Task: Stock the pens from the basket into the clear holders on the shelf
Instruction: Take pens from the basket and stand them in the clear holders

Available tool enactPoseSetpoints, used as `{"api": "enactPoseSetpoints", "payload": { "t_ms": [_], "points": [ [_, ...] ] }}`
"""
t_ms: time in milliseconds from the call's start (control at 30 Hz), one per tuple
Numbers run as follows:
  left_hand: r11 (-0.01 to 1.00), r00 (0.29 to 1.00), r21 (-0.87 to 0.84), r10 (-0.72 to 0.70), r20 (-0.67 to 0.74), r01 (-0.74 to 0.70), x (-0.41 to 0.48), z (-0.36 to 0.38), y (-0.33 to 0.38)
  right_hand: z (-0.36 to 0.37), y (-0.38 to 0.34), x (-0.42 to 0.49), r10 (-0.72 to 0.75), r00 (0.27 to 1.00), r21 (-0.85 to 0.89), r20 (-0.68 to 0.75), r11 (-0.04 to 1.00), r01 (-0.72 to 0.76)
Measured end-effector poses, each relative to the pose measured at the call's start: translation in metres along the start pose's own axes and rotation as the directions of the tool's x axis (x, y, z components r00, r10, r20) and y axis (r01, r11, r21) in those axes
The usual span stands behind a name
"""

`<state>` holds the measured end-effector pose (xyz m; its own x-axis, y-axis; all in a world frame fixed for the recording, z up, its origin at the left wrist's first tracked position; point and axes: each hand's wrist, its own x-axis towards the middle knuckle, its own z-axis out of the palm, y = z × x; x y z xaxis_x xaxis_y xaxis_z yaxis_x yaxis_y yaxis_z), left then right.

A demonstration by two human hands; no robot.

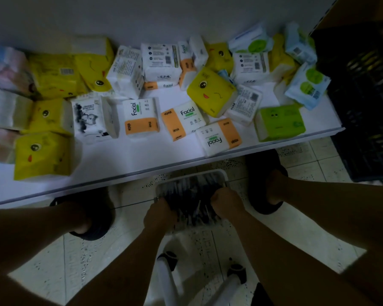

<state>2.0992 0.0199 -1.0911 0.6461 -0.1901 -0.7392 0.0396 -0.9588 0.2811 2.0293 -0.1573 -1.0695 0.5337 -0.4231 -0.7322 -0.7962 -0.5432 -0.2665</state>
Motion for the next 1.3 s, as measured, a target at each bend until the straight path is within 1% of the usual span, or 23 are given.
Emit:
{"api": "enactPoseSetpoints", "payload": {
  "t_ms": [100, 200, 300, 433, 533, 600, 667, 733, 833, 900, 1000, 1033, 1100, 1167, 1233, 1300],
  "points": [
    [0.999, 0.999, 0.013, -0.044, -0.028, 0.044, -0.001, -0.001, 0.002, -0.006, -0.002, -0.009, -0.023, 0.997, 0.057, -0.072, 0.998, 0.027],
    [0.996, 0.996, -0.012, -0.085, -0.014, 0.085, 0.002, -0.002, 0.004, -0.014, -0.007, -0.02, -0.046, 0.99, 0.07, -0.132, 0.996, 0.055],
    [0.991, 0.994, -0.08, -0.105, 0.005, 0.105, 0.005, -0.002, 0.007, -0.02, -0.011, -0.031, -0.045, 0.977, 0.097, -0.208, 0.993, 0.067],
    [0.97, 0.993, -0.213, -0.111, 0.031, 0.115, 0.005, 0.002, 0.007, -0.028, -0.014, -0.037, 0.008, 0.952, 0.176, -0.306, 0.983, 0.048],
    [0.961, 0.996, -0.264, -0.084, 0.014, 0.085, -0.002, 0.003, 0.011, -0.028, -0.01, -0.032, 0.047, 0.963, 0.328, -0.266, 0.944, 0.044],
    [0.953, 0.999, -0.298, -0.051, -0.01, 0.045, -0.012, 0.0, 0.016, -0.026, -0.008, -0.029, 0.067, 0.978, 0.435, -0.198, 0.9, 0.027],
    [0.939, 1.0, -0.344, 0.02, -0.015, -0.024, -0.021, -0.005, 0.02, -0.02, -0.006, -0.029, 0.06, 0.992, 0.531, -0.111, 0.848, 0.009],
    [0.915, 0.995, -0.391, 0.095, -0.027, -0.098, -0.035, -0.016, 0.025, -0.016, -0.008, -0.031, 0.028, 0.996, 0.543, -0.079, 0.84, 0.02],
    [0.884, 0.981, -0.425, 0.169, -0.092, -0.192, -0.047, -0.032, 0.026, -0.019, -0.022, -0.049, -0.073, 0.995, 0.46, -0.071, 0.882, 0.098],
    [0.844, 0.978, -0.497, 0.156, -0.135, -0.203, -0.063, -0.046, 0.027, -0.021, -0.033, -0.064, -0.126, 0.991, 0.514, -0.047, 0.847, 0.132],
    [0.744, 0.981, -0.642, 0.1, -0.169, -0.186, -0.081, -0.062, 0.026, -0.024, -0.047, -0.076, -0.135, 0.991, 0.621, 0.006, 0.777, 0.102],
    [0.715, 0.977, -0.672, 0.083, -0.195, -0.195, -0.087, -0.068, 0.025, -0.026, -0.054, -0.084, -0.14, 0.99, 0.635, 0.001, 0.765, 0.108],
    [0.671, 0.96, -0.7, 0.062, -0.274, -0.243, -0.099, -0.083, 0.022, -0.032, -0.068, -0.098, -0.199, 0.976, 0.602, -0.087, 0.771, 0.211],
    [0.665, 0.909, -0.663, 0.062, -0.411, -0.345, -0.115, -0.103, 0.02, -0.04, -0.087, -0.113, -0.265, 0.948, 0.588, -0.178, 0.744, 0.318],
    [0.655, 0.821, -0.579, 0.116, -0.559, -0.486, -0.13, -0.122, 0.018, -0.051, -0.107, -0.129, -0.381, 0.884, 0.519, -0.27, 0.716, 0.467],
    [0.621, 0.747, -0.52, 0.168, -0.643, -0.587, -0.145, -0.144, 0.014, -0.064, -0.128, -0.149, -0.507, 0.792, 0.45, -0.339, 0.652, 0.61]
  ]
}}
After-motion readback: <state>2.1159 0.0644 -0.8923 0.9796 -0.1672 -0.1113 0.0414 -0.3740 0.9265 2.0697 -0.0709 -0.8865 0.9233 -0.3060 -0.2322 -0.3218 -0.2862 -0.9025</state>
